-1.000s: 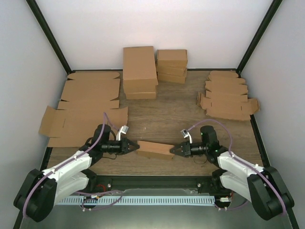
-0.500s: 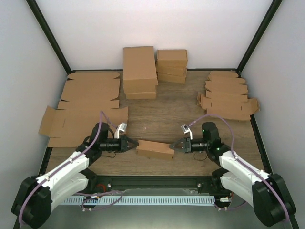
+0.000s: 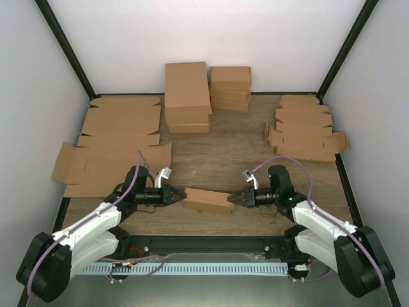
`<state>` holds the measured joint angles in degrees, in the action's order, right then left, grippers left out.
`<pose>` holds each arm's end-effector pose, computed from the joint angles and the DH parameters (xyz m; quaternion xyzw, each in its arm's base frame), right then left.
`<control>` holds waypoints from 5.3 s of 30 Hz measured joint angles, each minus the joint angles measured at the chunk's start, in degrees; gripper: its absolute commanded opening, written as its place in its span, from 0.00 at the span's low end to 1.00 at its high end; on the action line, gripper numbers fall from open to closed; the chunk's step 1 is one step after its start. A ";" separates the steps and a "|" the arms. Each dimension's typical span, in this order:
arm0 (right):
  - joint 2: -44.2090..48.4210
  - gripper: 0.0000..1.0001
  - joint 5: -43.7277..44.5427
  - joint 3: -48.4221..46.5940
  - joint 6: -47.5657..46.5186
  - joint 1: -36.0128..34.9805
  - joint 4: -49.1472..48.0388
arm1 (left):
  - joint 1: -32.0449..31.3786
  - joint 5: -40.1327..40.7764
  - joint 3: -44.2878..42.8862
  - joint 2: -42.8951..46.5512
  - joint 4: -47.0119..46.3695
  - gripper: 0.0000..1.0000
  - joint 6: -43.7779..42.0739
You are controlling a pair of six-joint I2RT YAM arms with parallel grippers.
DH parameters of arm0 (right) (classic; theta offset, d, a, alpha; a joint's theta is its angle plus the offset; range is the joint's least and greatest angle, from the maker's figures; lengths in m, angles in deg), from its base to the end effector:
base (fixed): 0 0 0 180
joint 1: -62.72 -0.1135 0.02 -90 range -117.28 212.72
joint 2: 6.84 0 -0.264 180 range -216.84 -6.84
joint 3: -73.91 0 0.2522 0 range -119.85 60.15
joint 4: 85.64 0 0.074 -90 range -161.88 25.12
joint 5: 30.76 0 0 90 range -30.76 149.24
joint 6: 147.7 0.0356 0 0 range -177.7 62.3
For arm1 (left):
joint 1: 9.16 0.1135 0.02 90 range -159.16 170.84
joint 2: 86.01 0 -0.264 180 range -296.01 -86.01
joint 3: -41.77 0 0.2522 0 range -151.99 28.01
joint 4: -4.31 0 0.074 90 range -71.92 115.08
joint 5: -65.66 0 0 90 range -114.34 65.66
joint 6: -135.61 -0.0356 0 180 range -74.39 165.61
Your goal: Fold the paper box
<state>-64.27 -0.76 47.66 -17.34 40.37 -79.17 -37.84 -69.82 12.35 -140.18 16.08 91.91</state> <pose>0.1421 0.0918 0.1493 -0.0962 0.8022 0.5820 0.0927 0.1405 -0.1058 0.1631 0.0457 0.8406 -0.5265 0.1192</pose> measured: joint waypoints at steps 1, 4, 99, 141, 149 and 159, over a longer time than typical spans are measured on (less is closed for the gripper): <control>0.83 0.12 0.57 -0.72 -0.59 0.00 1.73 | -0.15 0.46 -0.48 0.59 1.27 0.27 -0.20; 3.67 0.30 2.69 -3.69 -2.47 0.04 8.00 | -0.24 2.05 -3.78 2.58 7.67 0.58 -1.40; 30.77 1.00 22.36 -19.69 46.38 0.04 33.62 | -18.58 51.01 -8.04 21.42 11.39 0.55 64.67; 18.80 0.52 17.40 -18.38 62.86 -3.78 14.86 | -18.56 46.73 -9.99 11.26 -3.98 0.78 56.76; 18.88 0.45 19.52 -18.29 62.18 -3.80 14.78 | -18.56 46.47 -10.84 11.28 -3.21 1.00 56.74; 6.12 0.44 22.62 -30.99 41.92 -1.64 12.90 | -18.58 51.39 -23.87 16.37 14.03 1.00 49.70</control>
<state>-58.15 21.86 16.66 24.58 38.73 -66.27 -56.42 -18.43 -11.52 -123.81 30.11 141.61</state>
